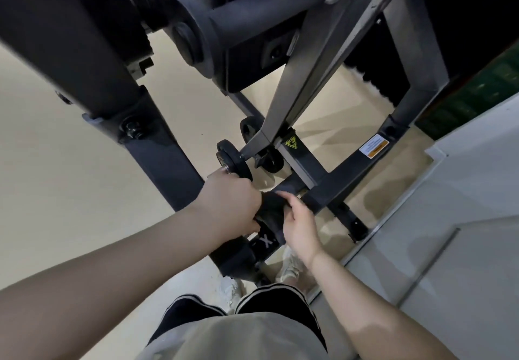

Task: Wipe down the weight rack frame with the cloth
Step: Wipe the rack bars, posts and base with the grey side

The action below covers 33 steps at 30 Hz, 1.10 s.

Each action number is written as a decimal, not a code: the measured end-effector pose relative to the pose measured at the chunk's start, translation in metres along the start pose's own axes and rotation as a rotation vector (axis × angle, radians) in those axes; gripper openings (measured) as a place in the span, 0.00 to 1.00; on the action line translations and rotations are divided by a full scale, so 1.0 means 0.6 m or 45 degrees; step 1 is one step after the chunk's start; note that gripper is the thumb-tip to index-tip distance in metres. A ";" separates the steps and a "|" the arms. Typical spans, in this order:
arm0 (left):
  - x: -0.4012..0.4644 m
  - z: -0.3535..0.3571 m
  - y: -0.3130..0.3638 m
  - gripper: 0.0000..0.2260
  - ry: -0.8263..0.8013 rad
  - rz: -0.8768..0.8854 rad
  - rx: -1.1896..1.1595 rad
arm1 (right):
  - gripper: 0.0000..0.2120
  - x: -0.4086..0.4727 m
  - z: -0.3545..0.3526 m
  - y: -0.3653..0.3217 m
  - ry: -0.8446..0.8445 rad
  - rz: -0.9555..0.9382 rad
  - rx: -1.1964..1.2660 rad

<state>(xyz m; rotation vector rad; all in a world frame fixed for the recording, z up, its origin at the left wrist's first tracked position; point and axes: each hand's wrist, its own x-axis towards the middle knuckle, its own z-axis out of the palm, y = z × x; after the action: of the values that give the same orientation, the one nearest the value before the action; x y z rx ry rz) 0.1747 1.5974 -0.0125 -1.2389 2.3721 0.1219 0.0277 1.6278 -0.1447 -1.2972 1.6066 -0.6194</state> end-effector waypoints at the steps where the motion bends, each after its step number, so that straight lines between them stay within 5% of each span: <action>1: 0.013 -0.005 0.008 0.15 -0.079 -0.013 -0.023 | 0.22 0.011 -0.011 0.005 0.171 -0.116 -0.172; 3: 0.032 -0.010 0.020 0.16 -0.112 -0.005 -0.015 | 0.28 0.022 -0.025 0.034 0.170 -0.339 -0.677; 6: 0.063 -0.012 0.035 0.15 -0.079 0.023 -0.033 | 0.30 0.030 -0.029 0.109 -0.374 -0.479 -1.223; 12: 0.173 0.002 0.053 0.20 -0.227 0.018 -0.231 | 0.24 0.130 -0.153 0.154 -0.238 -0.530 -1.362; 16: 0.245 0.036 0.067 0.29 -0.289 -0.009 -0.410 | 0.24 0.173 -0.214 0.165 0.121 -0.132 -1.182; 19: 0.289 0.070 0.075 0.32 -0.329 -0.046 -0.460 | 0.24 0.153 -0.190 0.172 0.020 -0.298 -1.191; 23: 0.336 0.106 0.089 0.37 -0.375 -0.124 -0.365 | 0.39 0.181 -0.250 0.204 -0.285 -0.472 -1.325; 30: 0.354 0.121 0.120 0.35 -0.312 -0.217 -0.357 | 0.30 0.294 -0.353 0.210 0.080 -0.259 -1.139; 33: 0.357 0.113 0.117 0.36 -0.339 -0.221 -0.348 | 0.36 0.257 -0.331 0.238 0.158 -0.289 -1.042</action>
<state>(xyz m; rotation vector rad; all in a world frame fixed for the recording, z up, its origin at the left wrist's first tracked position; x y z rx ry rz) 0.0383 1.4961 -0.1753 -1.4468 2.0579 0.5356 -0.2127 1.4940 -0.2339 -2.0846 1.9147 -0.1539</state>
